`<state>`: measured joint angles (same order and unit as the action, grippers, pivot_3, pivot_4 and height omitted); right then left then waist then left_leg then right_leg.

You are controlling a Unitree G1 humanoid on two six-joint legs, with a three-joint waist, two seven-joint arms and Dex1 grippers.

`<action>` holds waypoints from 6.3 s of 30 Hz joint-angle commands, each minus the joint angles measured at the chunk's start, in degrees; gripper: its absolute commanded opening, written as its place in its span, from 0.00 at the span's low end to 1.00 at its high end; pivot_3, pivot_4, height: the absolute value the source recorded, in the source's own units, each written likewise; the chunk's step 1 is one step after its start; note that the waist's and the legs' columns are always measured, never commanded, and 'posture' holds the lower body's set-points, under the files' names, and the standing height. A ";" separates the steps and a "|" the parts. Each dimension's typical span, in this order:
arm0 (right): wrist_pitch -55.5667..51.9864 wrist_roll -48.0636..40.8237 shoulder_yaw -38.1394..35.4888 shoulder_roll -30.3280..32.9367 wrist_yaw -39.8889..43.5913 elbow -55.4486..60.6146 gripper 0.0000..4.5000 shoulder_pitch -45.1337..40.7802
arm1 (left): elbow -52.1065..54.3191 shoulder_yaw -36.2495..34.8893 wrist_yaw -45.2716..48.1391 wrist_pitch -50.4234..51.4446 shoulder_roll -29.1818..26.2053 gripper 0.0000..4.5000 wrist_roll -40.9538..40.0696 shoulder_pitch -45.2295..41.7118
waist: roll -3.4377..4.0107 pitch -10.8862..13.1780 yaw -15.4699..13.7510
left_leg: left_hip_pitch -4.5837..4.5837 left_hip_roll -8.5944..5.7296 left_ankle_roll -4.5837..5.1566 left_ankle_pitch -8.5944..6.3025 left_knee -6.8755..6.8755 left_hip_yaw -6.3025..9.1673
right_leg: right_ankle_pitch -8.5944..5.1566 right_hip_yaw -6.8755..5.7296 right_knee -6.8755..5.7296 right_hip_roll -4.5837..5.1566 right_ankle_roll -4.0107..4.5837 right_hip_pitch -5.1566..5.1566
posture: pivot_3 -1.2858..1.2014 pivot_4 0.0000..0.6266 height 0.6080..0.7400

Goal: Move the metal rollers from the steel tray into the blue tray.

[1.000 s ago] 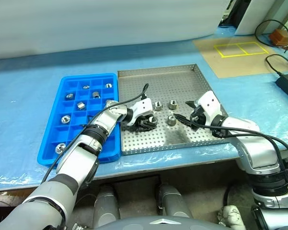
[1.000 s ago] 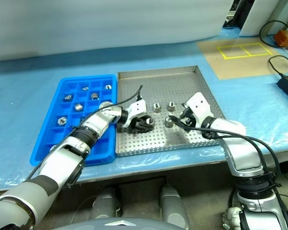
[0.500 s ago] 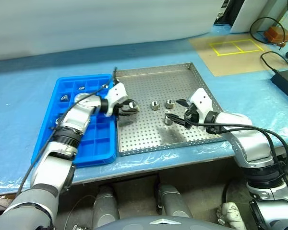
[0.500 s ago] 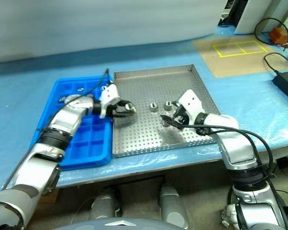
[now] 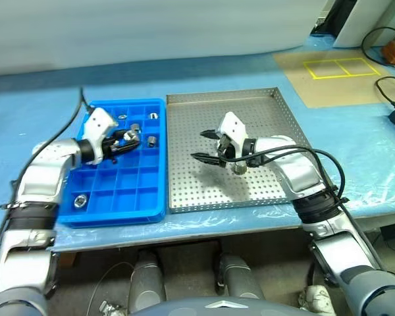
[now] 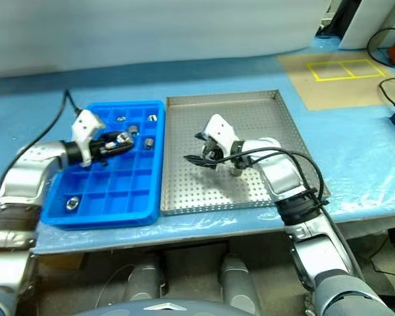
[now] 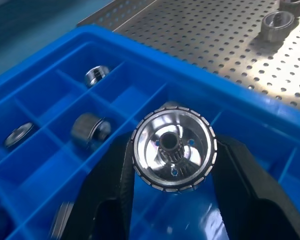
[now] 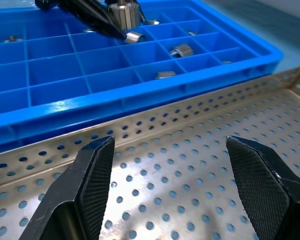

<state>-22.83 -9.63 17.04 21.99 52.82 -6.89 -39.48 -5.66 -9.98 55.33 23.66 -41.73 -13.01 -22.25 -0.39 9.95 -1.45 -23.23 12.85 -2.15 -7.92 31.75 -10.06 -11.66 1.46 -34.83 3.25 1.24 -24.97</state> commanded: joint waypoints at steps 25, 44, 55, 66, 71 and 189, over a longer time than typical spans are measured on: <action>5.40 1.67 1.78 -5.55 7.77 -6.18 0.82 -4.85 | 10.17 -1.28 -7.97 5.69 0.11 0.42 -4.10 12.81 | -0.07 -0.01 -4.08 | 0.07 0.01 -0.30 0.20 -0.37 0.07 | -0.02 -0.15 -0.09 0.00 0.05 -0.05 | 0.55 0.24 1.00; 3.17 1.17 -4.02 2.25 4.85 -3.19 0.82 -2.53 | 14.11 3.49 -4.00 8.25 3.05 0.77 -11.35 -1.58 | -0.08 -0.01 -4.12 | 0.05 -0.03 -0.37 0.25 -0.16 0.07 | -0.02 -0.12 -0.28 0.04 0.05 -0.02 | 0.51 0.24 1.00; -2.47 0.61 -8.40 14.79 3.56 10.26 0.82 12.91 | 6.57 16.13 0.04 6.66 11.56 0.77 -8.88 -7.98 | -0.06 -0.02 -3.42 | 0.10 -0.02 -0.52 0.35 -0.06 0.05 | -0.02 0.01 -0.38 -0.02 0.05 -0.04 | 0.46 0.24 1.00; -4.91 0.85 -9.92 13.13 -2.48 7.90 0.82 16.21 | 0.52 19.52 2.93 3.64 15.97 0.77 -7.04 -11.38 | -0.05 -0.03 -0.48 | 0.16 -0.02 -0.27 0.19 0.36 0.03 | -0.01 0.15 -0.61 -0.03 0.03 -0.03 | 0.43 0.24 1.00; -3.64 1.55 -8.96 12.15 -3.45 4.30 0.82 17.61 | -0.15 19.76 3.19 3.02 16.50 0.77 -6.26 -11.59 | -0.05 -0.03 -0.60 | 0.09 -0.04 -0.17 0.13 0.41 0.03 | -0.01 0.13 -0.56 -0.01 0.03 -0.01 | 0.43 0.24 1.00; 13.60 5.81 -14.01 3.81 -9.42 -36.37 0.38 -2.92 | 0.02 15.37 -2.98 0.30 14.95 0.78 -5.92 -10.54 | -0.06 0.00 -0.89 | 0.07 -0.01 -0.19 0.14 0.46 0.03 | -0.04 0.06 -0.69 0.00 0.11 -0.04 | 0.47 0.24 1.00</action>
<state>-9.78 -4.26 3.05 26.29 43.54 -43.19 -41.82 -8.03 6.25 52.12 24.31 -26.27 -18.81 -32.68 -0.46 9.94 -2.34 -23.16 12.85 -2.33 -7.78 32.21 -10.03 -11.70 1.53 -35.50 3.25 1.34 -25.02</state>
